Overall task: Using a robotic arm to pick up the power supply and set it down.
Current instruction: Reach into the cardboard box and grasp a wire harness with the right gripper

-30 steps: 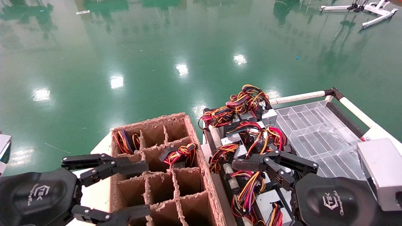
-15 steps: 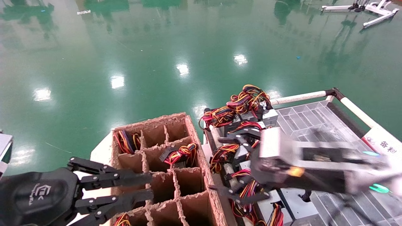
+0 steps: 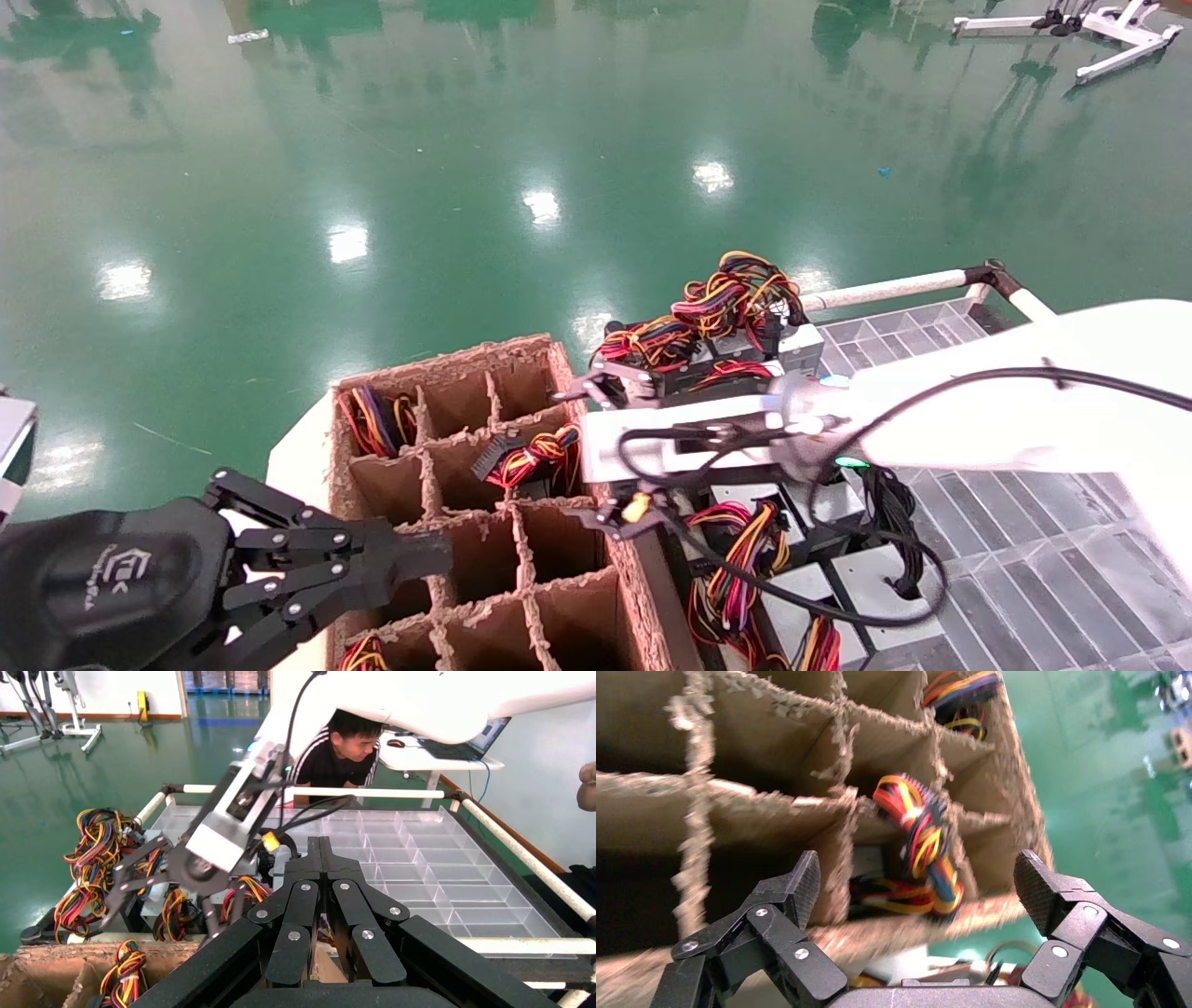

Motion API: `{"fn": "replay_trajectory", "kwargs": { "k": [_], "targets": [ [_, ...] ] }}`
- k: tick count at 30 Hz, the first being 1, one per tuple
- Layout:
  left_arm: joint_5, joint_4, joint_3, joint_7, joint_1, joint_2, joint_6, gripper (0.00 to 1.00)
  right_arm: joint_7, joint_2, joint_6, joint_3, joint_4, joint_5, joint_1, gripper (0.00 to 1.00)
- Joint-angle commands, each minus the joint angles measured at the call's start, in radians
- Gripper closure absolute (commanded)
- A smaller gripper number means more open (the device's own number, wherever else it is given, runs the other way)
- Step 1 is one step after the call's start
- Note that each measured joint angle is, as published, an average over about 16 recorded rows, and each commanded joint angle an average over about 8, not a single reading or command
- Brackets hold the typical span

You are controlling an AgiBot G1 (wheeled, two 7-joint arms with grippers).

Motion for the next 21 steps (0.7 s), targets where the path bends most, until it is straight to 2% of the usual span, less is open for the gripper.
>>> {"fn": "replay_trajectory", "kwargs": {
  "k": [1,3,4,5,12,21],
  "targets": [
    [0.0,0.0,0.0,0.0,0.0,0.0,0.0,0.34,-0.033,-0.036,0.02,-0.017,-0.031,-0.032,0.018,1.0],
    [0.0,0.0,0.0,0.0,0.0,0.0,0.0,0.11,-0.06,-0.061,0.031,-0.024,-0.062,-0.044,0.03,1.0],
    [0.0,0.0,0.0,0.0,0.0,0.0,0.0,0.04,-0.072,-0.071,0.035,-0.027,-0.077,-0.048,0.035,1.0],
    [0.0,0.0,0.0,0.0,0.0,0.0,0.0,0.0,-0.083,-0.082,0.038,-0.03,-0.091,-0.052,0.041,1.0],
    [0.0,0.0,0.0,0.0,0.0,0.0,0.0,0.0,-0.14,-0.137,0.051,-0.049,-0.182,-0.078,0.075,1.0],
    [0.0,0.0,0.0,0.0,0.0,0.0,0.0,0.0,-0.179,-0.171,0.063,-0.059,-0.257,-0.088,0.1,1.0]
  ]
}}
